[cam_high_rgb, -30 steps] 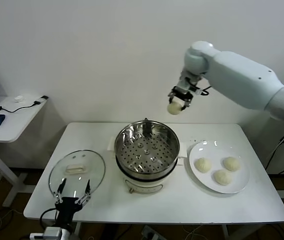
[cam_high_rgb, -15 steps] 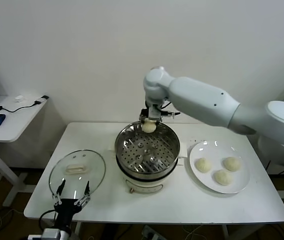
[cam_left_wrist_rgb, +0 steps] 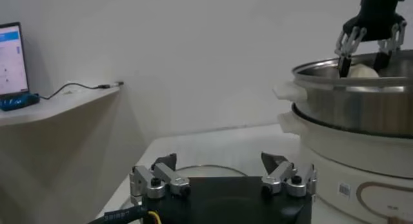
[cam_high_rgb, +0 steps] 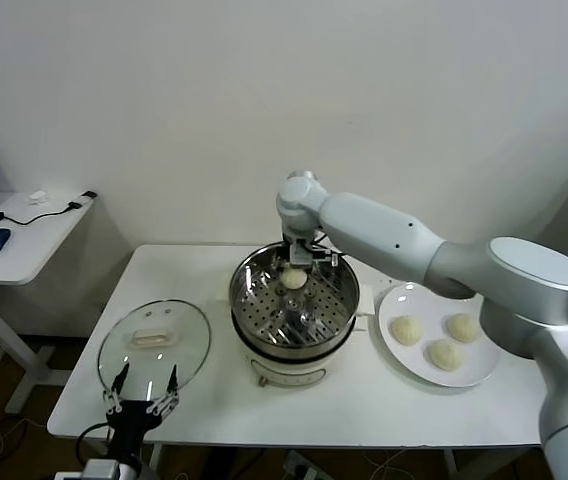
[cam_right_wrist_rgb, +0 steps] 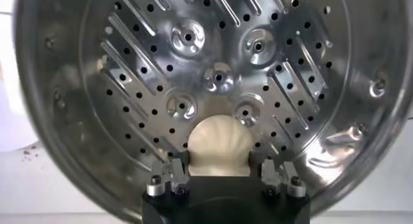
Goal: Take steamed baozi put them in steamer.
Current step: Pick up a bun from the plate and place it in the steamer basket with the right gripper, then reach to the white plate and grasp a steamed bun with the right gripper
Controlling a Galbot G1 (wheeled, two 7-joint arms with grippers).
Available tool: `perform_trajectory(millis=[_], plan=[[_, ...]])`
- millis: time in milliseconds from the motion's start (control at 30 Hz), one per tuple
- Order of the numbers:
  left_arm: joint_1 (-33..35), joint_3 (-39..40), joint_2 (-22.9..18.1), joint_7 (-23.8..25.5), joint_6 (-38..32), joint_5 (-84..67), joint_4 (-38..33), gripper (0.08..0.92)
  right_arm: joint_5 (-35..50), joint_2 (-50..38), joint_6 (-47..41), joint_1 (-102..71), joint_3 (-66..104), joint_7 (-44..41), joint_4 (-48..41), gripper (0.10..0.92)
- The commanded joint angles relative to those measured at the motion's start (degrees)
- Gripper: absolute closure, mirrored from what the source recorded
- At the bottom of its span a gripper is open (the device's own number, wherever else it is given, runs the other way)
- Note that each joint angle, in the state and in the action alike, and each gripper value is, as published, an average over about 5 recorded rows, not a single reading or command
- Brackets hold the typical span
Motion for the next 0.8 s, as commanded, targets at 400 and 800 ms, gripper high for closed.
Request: perform_trajectory(millis=[400, 800], plan=[[0.2, -0.1, 0.1, -0.2, 0.0, 0.0, 0.0, 0.177, 14.1, -7.0, -1.6, 8.9, -1.0, -1.3, 6.3, 0.203], [0.2, 0.5, 0.1, -0.1, 0.2, 0.1, -0.8, 0.177, 61.0, -31.1, -40.6, 33.7, -29.0, 4.7, 17.4, 0.203]])
